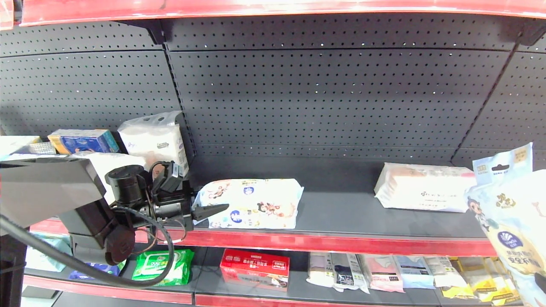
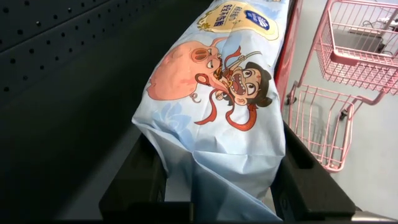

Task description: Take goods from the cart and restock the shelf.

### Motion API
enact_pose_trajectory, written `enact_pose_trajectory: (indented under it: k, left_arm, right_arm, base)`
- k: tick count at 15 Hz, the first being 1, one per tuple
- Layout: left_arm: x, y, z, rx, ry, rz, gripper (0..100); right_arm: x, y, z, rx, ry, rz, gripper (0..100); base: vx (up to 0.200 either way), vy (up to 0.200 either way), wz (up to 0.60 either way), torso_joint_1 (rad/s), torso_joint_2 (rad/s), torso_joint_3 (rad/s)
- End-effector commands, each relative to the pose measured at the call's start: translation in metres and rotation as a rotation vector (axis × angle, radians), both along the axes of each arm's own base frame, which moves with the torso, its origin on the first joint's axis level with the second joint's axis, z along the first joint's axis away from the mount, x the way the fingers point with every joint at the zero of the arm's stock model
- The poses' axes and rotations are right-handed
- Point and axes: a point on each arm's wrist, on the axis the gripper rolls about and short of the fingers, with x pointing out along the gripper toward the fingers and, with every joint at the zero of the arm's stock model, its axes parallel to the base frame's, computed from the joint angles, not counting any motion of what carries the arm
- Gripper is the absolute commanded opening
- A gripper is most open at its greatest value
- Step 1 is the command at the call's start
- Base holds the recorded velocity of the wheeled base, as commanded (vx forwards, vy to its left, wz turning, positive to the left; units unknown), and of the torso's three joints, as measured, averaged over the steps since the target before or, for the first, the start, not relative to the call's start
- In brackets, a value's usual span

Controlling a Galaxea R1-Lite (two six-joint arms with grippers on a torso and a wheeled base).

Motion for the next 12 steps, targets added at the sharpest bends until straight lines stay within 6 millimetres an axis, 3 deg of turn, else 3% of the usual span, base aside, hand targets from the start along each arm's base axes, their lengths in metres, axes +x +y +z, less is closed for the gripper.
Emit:
enact_pose_trajectory:
  k: [1,12]
  left_arm:
    - [0.0000,-0.0005,-0.0006,0.001,0.001,0.001,0]
    - [-0.0033,0.0001,-0.0032,0.006,0.021,0.027,0]
  right_arm:
    - [0.0001,0.0000,0.0006,-0.001,-0.002,0.001,0]
    - [-0.0006,0.0001,0.0003,-0.003,-0.005,0.000,0]
  base:
    - [0.000,0.000,0.00,0.000,0.00,0.000]
    - [0.000,0.000,0.00,0.000,0.00,0.000]
